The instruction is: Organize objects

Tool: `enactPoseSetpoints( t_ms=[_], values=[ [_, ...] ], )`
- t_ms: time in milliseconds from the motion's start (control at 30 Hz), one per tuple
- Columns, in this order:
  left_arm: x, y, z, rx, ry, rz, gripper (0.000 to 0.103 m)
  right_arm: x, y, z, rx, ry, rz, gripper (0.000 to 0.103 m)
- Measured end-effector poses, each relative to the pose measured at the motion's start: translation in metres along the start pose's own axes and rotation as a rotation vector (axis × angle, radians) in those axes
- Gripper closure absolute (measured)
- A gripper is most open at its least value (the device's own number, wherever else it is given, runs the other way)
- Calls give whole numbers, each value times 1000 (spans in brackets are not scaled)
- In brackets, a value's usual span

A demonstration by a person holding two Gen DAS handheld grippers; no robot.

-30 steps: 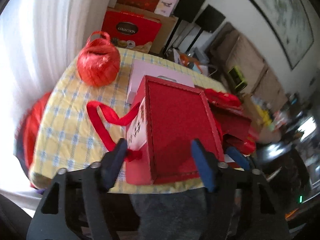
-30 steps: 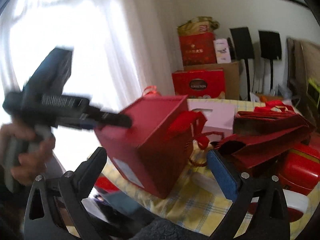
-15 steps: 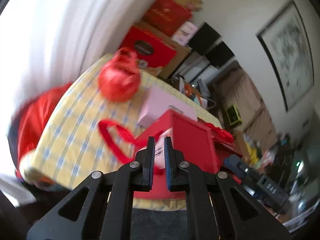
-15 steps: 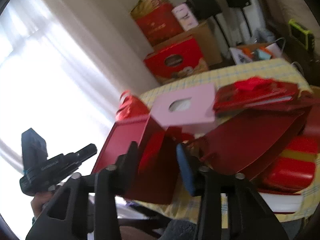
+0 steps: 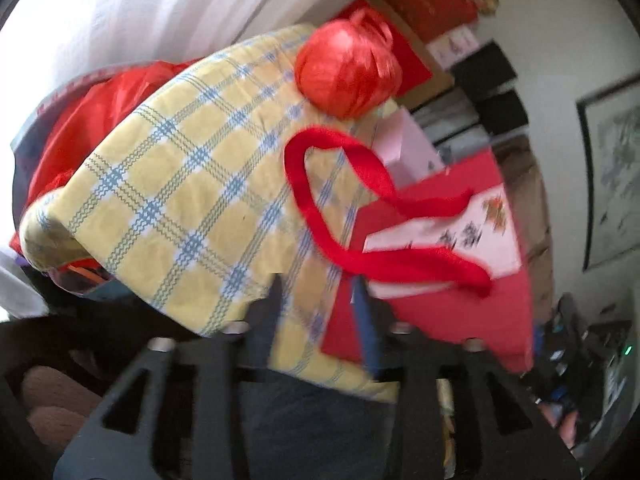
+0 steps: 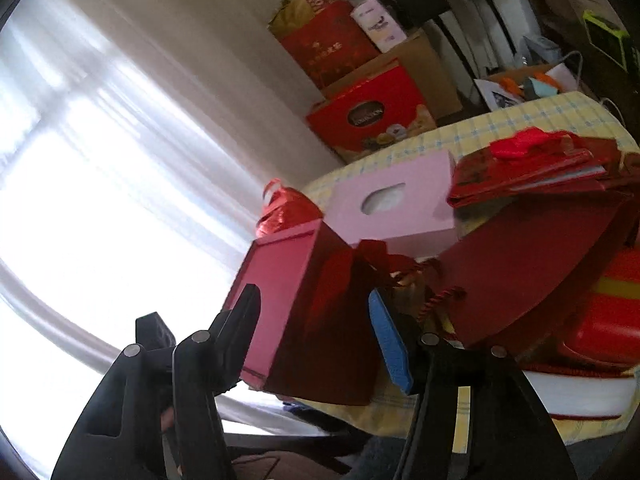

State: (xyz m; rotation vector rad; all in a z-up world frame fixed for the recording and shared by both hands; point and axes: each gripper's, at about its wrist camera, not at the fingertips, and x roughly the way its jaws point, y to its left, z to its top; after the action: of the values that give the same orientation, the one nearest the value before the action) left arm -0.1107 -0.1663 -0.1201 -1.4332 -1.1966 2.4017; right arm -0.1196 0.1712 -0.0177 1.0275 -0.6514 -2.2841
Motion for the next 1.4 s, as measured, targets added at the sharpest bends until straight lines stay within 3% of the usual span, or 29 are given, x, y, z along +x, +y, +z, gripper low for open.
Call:
enactPoseSetpoints(
  t_ms=[133,200,233,300,433,533,667,733,833,933,1033,1100,1167,1200,1333,1400],
  values=[
    [2,-6,3,-7,-17,17,58,14,0,-1,12,25,-7,45],
    [1,-12,-1,28,-54,24,59,22,-2,-4,27,44,-1,64],
    [2,-12,-2,23,-66,28,62,26,-1,-6,20,53,7,74],
    [5,-9,0,-6,-82,11,69,26,3,-8,4,42,20,77],
    [18,5,9,-49,-90,-11,98,20,12,-8,-47,7,27,91],
    [28,20,14,-70,-90,12,103,15,10,-7,-48,-17,26,96],
    [26,36,17,-93,-98,-37,103,9,5,-5,-38,-56,-12,98],
    [20,33,19,-69,-133,35,103,5,2,-5,-29,-76,-32,98],
    [19,32,27,-72,-128,19,103,-1,0,-4,-27,-86,-31,98],
    [24,21,42,-41,-100,55,103,-4,-5,-1,-16,-84,-33,98],
    [31,0,54,79,-72,136,101,-4,-8,0,-6,-78,-41,98],
    [36,-13,57,132,-50,146,84,-6,-8,-1,-10,-75,-45,97],
    [39,-20,57,140,-31,141,47,-6,-7,-1,-21,-74,-52,96],
    [41,-24,56,139,-42,145,44,-5,-7,-1,-26,-73,-55,95],
    [51,-37,66,166,-102,214,48,0,-5,2,-42,-60,-73,95],
    [61,-38,73,166,-86,233,68,3,-3,5,-56,-56,-82,95]
  ],
)
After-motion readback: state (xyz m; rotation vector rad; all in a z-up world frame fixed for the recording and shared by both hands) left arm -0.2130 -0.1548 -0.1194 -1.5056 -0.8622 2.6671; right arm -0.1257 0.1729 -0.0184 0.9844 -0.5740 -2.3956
